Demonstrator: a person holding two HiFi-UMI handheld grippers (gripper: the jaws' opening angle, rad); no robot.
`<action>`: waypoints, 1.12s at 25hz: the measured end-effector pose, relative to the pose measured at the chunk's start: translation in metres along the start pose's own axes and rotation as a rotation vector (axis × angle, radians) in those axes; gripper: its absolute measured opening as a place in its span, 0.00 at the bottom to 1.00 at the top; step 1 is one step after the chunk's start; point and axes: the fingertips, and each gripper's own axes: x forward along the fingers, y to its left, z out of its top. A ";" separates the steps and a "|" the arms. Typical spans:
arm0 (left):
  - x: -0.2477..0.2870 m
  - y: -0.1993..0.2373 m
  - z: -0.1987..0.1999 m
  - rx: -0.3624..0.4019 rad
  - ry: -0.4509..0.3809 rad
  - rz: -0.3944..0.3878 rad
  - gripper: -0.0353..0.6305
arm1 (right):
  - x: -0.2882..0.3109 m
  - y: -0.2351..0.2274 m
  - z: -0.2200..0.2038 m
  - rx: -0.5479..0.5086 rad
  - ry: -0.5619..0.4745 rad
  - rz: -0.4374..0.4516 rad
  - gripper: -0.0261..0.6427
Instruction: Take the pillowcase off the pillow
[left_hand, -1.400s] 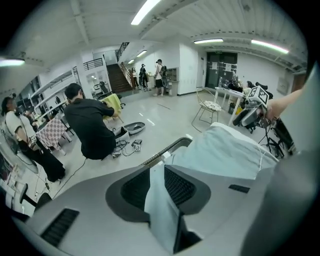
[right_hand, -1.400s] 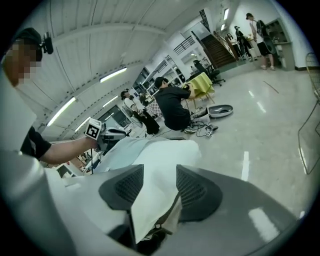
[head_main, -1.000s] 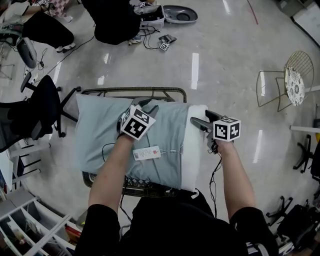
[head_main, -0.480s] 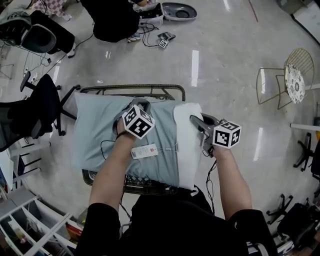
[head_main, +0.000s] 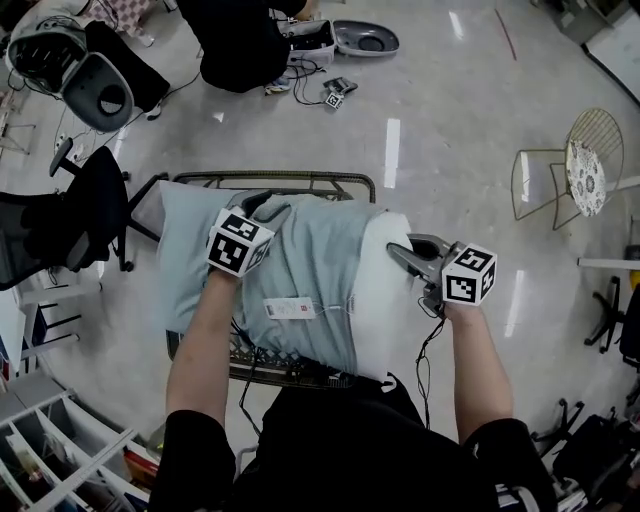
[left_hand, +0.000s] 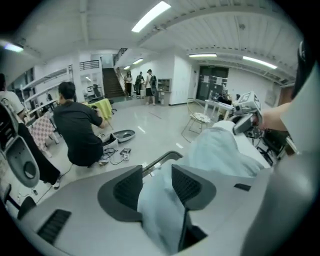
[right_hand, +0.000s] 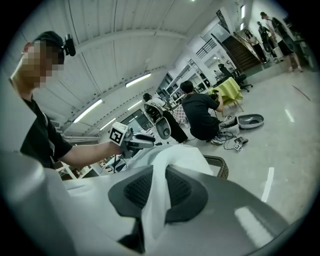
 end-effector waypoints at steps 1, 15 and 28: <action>-0.004 0.010 -0.001 -0.011 0.000 0.029 0.33 | -0.003 0.005 -0.001 -0.008 -0.007 0.009 0.13; -0.015 0.029 -0.057 0.277 0.313 0.216 0.06 | -0.030 0.034 0.015 -0.047 -0.127 -0.083 0.11; -0.073 0.090 -0.087 0.253 0.310 0.339 0.06 | -0.067 0.010 0.033 0.045 -0.247 -0.153 0.08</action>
